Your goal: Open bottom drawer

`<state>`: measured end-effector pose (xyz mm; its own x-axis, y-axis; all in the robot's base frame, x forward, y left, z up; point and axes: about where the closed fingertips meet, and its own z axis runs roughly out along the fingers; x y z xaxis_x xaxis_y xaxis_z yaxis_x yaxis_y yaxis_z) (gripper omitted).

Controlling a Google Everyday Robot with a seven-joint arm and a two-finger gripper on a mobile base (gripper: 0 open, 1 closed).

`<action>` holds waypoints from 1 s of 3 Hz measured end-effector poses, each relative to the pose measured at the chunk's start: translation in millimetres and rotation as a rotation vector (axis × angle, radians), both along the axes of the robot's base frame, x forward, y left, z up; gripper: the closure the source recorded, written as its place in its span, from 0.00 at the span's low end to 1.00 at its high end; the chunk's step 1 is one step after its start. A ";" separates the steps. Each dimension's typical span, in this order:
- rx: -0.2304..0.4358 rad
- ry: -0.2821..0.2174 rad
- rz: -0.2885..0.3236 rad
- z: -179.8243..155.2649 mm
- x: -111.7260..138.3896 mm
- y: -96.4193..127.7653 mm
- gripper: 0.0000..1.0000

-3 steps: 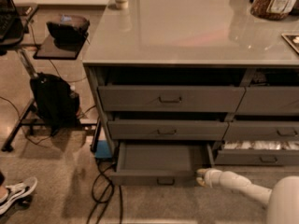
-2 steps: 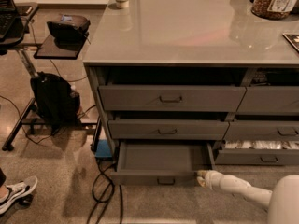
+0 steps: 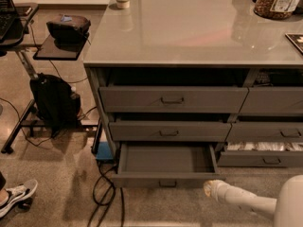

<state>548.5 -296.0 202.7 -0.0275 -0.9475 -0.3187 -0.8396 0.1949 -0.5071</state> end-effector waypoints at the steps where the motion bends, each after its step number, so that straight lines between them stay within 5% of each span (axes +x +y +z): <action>1: 0.011 -0.006 0.005 -6.8 -20.8 16.2 0.81; 2: 0.011 -0.006 0.005 -6.8 -20.8 16.2 0.59; 3: 0.010 -0.007 0.024 13.1 4.4 18.4 0.34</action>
Offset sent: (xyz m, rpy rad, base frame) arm -0.0207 0.0153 -0.0067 0.0102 -0.0051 0.0039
